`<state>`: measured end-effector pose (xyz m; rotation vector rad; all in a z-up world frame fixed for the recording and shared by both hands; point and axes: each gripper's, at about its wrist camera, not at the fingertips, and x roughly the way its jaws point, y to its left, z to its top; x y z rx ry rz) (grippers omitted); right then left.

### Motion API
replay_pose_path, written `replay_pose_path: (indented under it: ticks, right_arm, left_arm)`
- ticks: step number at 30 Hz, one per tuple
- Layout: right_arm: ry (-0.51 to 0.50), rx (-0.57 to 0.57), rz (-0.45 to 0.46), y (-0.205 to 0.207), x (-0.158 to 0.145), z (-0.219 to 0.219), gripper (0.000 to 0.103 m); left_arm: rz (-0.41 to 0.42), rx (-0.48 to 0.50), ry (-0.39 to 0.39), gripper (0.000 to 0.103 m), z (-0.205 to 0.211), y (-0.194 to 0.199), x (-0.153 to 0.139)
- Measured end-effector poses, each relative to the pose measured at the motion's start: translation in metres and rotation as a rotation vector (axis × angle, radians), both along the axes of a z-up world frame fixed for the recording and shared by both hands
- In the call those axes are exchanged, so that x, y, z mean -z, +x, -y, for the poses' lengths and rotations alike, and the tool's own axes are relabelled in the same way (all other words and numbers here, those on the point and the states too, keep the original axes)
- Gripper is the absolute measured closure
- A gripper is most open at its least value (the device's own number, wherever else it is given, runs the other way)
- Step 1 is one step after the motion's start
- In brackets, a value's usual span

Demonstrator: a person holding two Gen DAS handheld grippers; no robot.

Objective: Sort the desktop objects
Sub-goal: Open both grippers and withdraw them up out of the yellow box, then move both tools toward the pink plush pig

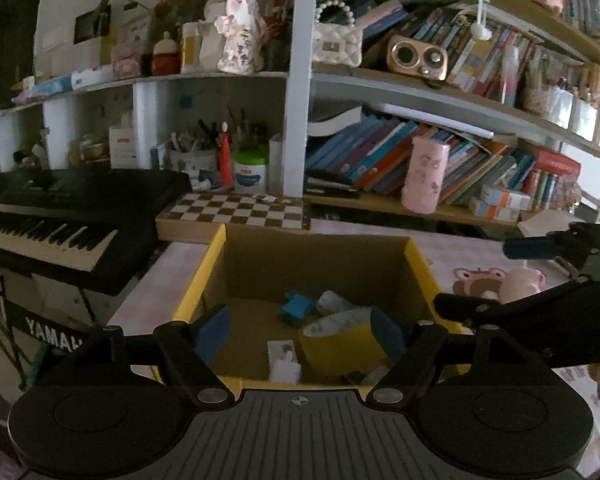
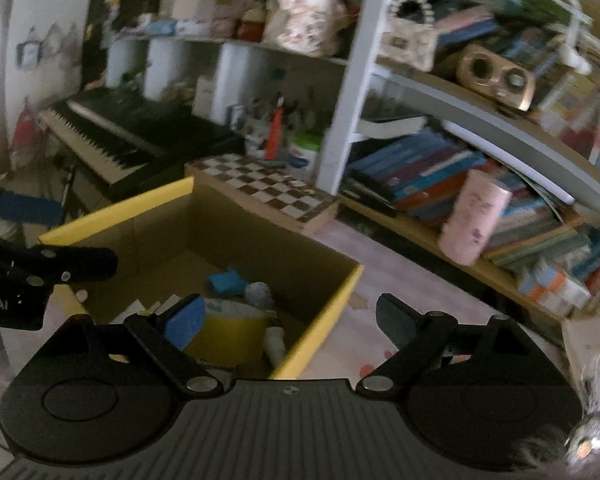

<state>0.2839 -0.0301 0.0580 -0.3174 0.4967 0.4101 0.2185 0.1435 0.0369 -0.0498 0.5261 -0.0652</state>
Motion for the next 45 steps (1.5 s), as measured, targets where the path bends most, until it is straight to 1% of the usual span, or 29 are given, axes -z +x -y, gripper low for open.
replay_pose_path:
  ticks: [4, 6, 7, 10, 15, 22, 27, 30, 34, 35, 36, 39, 45]
  right_arm:
    - [0.049, 0.063, 0.007, -0.025, -0.004, 0.015, 0.011]
    - [0.070, 0.098, 0.014, -0.037, -0.003, 0.023, 0.011]
    - [0.078, 0.117, 0.017, -0.043, -0.003, 0.026, 0.011]
    - [0.097, 0.173, 0.022, -0.061, 0.001, 0.034, 0.010]
    - [0.107, 0.228, -0.006, -0.088, 0.014, 0.041, 0.010]
    - [0.106, 0.243, -0.058, -0.122, 0.032, 0.035, 0.010]
    - [0.120, 0.247, -0.083, -0.142, 0.040, 0.028, 0.010]
    - [0.109, 0.243, -0.070, -0.154, 0.043, 0.023, 0.010]
    - [0.066, 0.224, -0.034, -0.170, 0.048, 0.015, 0.010]
    - [0.061, 0.218, -0.030, -0.172, 0.048, 0.014, 0.010]
    - [0.061, 0.214, -0.032, -0.175, 0.049, 0.013, 0.010]
    - [0.056, 0.211, -0.048, -0.178, 0.052, 0.012, 0.010]
    - [0.039, 0.219, -0.070, -0.185, 0.056, 0.013, 0.010]
  left_arm:
    - [0.004, -0.001, -0.004, 0.022, 0.000, -0.017, 0.000]
    - [0.007, -0.005, -0.007, 0.018, 0.000, -0.025, 0.001]
    - [0.009, -0.005, -0.008, 0.018, 0.000, -0.029, 0.001]
    - [0.002, 0.005, -0.008, 0.017, 0.001, -0.041, 0.003]
    - [-0.008, 0.016, -0.009, 0.017, 0.002, -0.062, 0.007]
    - [-0.035, 0.036, 0.017, 0.017, 0.007, -0.086, 0.018]
    - [-0.054, 0.032, 0.015, 0.017, 0.009, -0.102, 0.025]
    - [-0.061, 0.024, 0.016, 0.017, 0.010, -0.110, 0.029]
    - [-0.075, 0.012, 0.020, 0.015, 0.012, -0.120, 0.035]
    - [-0.081, 0.008, 0.023, 0.013, 0.013, -0.122, 0.036]
    - [-0.084, 0.004, 0.028, 0.011, 0.013, -0.124, 0.038]
    - [-0.088, 0.004, 0.035, 0.010, 0.014, -0.129, 0.041]
    - [-0.103, 0.033, 0.035, 0.010, 0.019, -0.132, 0.046]
